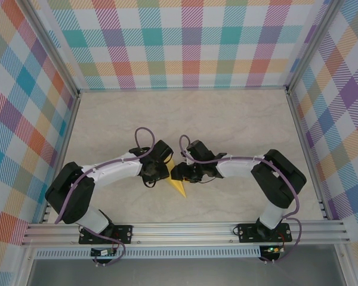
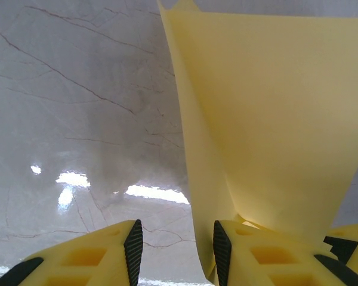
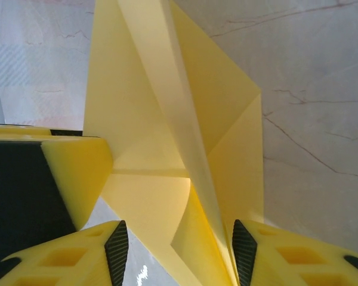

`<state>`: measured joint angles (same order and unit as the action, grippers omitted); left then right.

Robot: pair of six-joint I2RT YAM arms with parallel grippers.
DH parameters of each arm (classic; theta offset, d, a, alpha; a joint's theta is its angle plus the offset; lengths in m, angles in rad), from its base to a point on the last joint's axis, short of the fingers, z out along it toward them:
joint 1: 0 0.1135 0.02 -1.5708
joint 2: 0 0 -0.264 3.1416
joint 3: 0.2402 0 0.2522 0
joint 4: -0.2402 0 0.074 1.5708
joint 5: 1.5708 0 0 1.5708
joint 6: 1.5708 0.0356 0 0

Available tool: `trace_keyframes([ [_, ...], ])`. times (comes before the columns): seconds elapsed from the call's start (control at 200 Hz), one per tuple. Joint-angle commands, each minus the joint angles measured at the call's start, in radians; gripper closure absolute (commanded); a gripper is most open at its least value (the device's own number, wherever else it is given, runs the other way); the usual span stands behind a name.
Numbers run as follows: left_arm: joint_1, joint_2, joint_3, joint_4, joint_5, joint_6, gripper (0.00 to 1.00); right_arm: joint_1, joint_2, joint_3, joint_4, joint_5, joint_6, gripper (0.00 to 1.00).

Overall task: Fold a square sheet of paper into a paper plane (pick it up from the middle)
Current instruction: Move a paper plane to the center of the table.

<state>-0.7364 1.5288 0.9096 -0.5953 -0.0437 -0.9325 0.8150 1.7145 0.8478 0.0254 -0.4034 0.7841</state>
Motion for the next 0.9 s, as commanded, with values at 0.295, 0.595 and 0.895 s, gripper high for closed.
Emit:
trace_keyframes([
  [0.295,0.009,-0.055,-0.031,0.003,-0.013,-0.028,0.62,0.045,0.058,0.090,-0.090,0.029,-0.068,0.53],
  [0.595,0.009,-0.080,-0.046,0.008,-0.023,-0.037,0.62,0.062,0.089,0.119,-0.128,0.062,-0.083,0.57],
  [0.895,0.009,-0.112,-0.062,0.007,-0.037,-0.043,0.62,0.082,0.117,0.147,-0.169,0.102,-0.097,0.66],
])
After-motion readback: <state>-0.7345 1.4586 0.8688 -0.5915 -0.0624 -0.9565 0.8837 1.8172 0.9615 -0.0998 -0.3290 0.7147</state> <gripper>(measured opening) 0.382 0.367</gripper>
